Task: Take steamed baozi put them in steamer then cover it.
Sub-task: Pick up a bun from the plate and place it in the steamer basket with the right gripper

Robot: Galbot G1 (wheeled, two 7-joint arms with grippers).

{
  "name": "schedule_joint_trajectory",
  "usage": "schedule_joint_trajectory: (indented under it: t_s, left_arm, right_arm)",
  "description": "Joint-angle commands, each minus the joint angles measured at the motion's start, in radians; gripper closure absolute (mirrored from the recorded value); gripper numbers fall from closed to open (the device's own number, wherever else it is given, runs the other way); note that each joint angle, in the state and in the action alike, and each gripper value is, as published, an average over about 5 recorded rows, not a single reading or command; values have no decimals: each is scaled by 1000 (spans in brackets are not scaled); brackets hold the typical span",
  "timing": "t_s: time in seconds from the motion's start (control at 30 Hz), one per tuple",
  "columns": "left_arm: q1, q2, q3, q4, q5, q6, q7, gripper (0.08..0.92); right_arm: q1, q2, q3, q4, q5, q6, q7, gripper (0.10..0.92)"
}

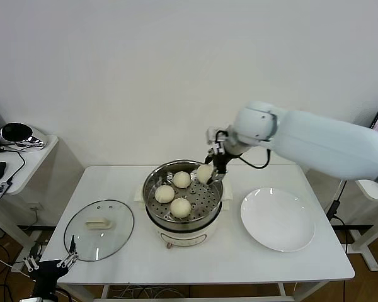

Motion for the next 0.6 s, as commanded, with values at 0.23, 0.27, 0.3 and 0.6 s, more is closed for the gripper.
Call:
schedule_joint_trajectory:
  t_s: [0.23,0.27,0.3,0.6]
  left_arm:
    - [-5,-12,-5,-11,-18,4,0,177]
    - [-6,-12,-5,-10,-18,3,0,177]
    - [-5,-12,-5,-9,-17,3,1,177]
    - [-4,-10,-7,-6,-12,1,1,177]
  right_arm:
    - [-92,161,-69,-119,16,-109,88,389]
    - [-102,163,-67,-128,5,-109,88,389]
    - [-109,164,-66,-135,-4,-109,87,389]
    - [-144,155,-61,-169,-50,-110,77,388]
